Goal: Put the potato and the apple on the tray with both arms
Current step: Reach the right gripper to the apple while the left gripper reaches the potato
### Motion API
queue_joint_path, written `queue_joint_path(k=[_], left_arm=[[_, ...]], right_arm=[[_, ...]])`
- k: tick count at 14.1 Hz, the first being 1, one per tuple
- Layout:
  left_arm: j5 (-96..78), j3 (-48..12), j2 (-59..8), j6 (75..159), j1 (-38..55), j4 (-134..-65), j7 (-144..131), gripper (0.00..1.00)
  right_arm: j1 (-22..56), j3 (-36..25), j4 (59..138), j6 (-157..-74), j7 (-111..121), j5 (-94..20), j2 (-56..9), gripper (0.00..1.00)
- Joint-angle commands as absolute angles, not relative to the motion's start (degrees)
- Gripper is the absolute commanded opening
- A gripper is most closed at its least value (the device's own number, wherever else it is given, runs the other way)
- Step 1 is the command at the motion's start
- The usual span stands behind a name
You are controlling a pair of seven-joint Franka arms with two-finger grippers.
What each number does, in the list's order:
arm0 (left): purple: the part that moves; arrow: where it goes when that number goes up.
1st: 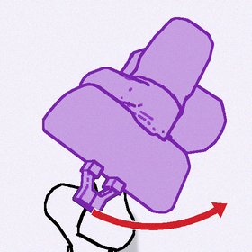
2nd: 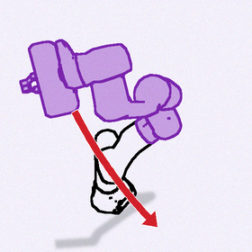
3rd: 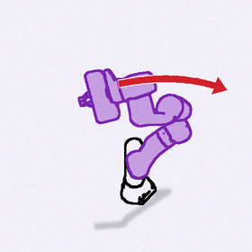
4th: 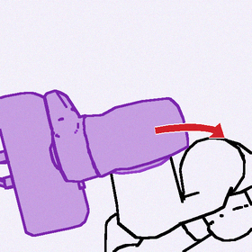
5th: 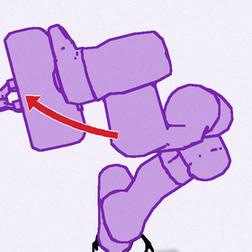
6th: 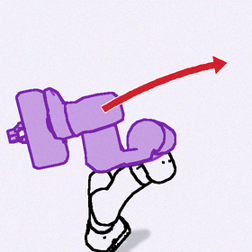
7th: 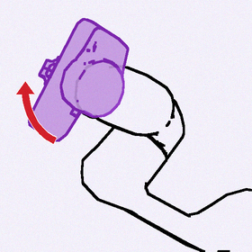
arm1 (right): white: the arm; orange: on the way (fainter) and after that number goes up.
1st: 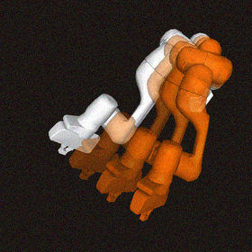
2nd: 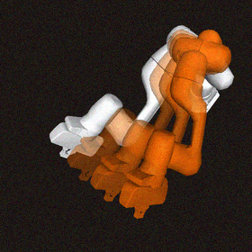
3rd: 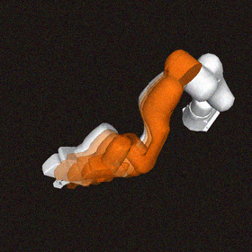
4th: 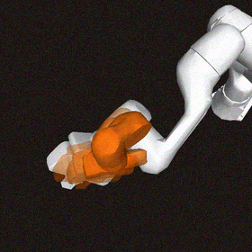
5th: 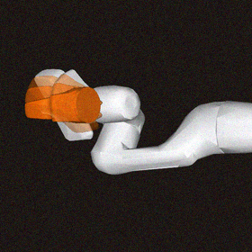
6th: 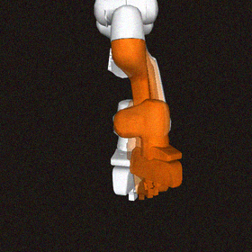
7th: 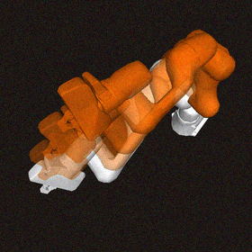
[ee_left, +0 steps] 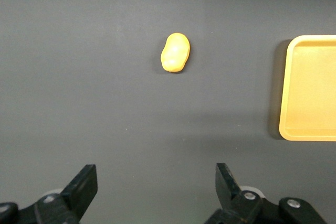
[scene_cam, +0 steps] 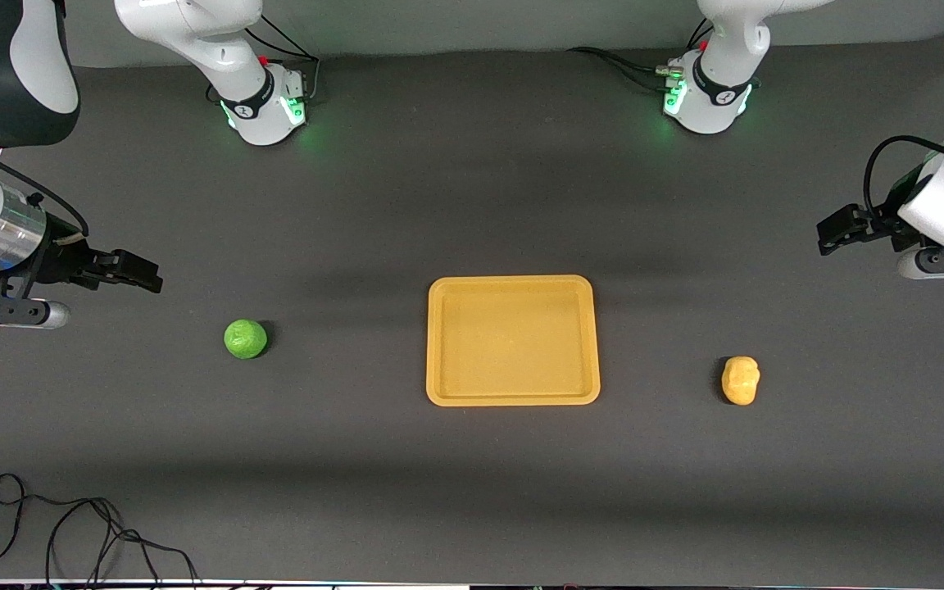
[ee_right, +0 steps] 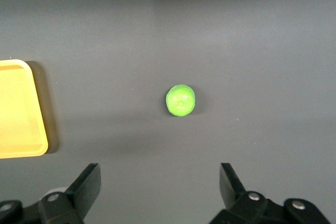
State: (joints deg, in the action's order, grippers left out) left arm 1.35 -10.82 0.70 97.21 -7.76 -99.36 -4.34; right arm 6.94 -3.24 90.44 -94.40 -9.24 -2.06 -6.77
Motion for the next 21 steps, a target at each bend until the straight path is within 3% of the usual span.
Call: queue_joint_path(k=[1,7,12,18,19,21], left_arm=[[1.2,-11.2,-3.8,101.8,-7.2,-99.3,-3.6,1.00],[8.6,-11.3,-20.8,114.9,-4.8,-99.8,-4.0,1.00],[10.4,-11.1,-31.6,128.9,-4.9,-99.9,-3.6,1.00],[16.6,-10.9,-36.6,134.4,-5.0,-100.2,-4.5,1.00],[16.7,-10.9,-36.7,134.6,-5.0,-100.2,-4.5,0.91],[16.6,-10.9,-36.7,134.4,-4.8,-100.2,-5.0,0.43]], right_arm=[[7.0,-3.3,89.6,-94.0,-8.6,-2.8,-7.0,1.00],[8.2,-2.7,95.3,-99.7,-1.4,0.1,-8.8,1.00],[8.3,-2.9,114.5,-125.5,-1.4,0.1,-8.5,1.00],[8.4,-3.0,120.7,-141.6,-1.4,0.1,-17.6,1.00],[8.4,-3.1,120.7,-142.6,-1.3,0.5,-19.1,1.00],[8.1,-3.3,120.7,-143.4,-1.4,0.4,-20.7,1.00]])
